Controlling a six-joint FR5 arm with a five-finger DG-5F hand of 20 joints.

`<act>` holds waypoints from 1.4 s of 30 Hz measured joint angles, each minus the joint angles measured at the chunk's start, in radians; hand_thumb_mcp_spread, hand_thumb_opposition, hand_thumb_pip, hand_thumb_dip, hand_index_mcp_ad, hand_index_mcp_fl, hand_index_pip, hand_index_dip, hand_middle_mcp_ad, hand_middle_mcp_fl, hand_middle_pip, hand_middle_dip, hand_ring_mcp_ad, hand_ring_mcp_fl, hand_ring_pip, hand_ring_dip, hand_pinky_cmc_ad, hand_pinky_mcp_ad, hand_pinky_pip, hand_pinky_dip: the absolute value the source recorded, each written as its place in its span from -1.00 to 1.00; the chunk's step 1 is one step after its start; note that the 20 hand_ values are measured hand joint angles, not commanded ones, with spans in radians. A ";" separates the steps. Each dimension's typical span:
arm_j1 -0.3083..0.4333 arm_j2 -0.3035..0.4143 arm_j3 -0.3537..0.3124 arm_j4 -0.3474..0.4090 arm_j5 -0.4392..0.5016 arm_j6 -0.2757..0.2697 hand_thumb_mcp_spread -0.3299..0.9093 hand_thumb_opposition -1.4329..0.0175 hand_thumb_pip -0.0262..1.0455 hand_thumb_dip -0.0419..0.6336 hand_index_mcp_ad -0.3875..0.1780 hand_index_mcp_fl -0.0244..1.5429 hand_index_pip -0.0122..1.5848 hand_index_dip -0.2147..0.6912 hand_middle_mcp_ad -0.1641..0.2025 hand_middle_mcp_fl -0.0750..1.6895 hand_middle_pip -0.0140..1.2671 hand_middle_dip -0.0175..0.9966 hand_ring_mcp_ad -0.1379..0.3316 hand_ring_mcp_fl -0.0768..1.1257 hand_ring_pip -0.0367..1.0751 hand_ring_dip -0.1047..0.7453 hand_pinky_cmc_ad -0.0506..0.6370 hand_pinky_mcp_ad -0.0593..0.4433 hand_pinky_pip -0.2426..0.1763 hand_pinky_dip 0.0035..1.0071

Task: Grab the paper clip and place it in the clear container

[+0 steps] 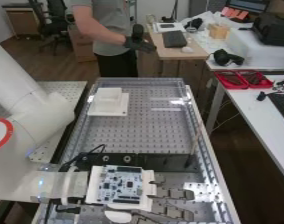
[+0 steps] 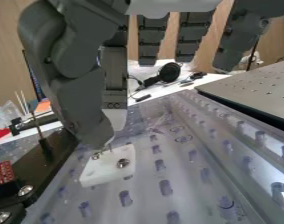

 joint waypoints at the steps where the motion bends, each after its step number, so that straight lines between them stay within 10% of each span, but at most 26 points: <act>1: 0.000 -0.001 0.002 -0.002 0.000 -0.001 0.33 -0.23 0.21 -0.08 -0.18 -0.58 0.89 -0.15 -0.11 -0.89 -0.78 -0.59 0.10 -0.87 -0.79 -0.49 0.08 0.28 -0.09 -0.63; 42: -0.008 -0.007 0.022 -0.036 -0.024 -0.006 0.31 -0.23 0.24 -0.05 -0.24 -0.58 0.83 -0.20 -0.11 -0.86 -0.78 -0.59 0.09 -0.87 -0.79 -0.49 0.08 0.28 -0.09 -0.63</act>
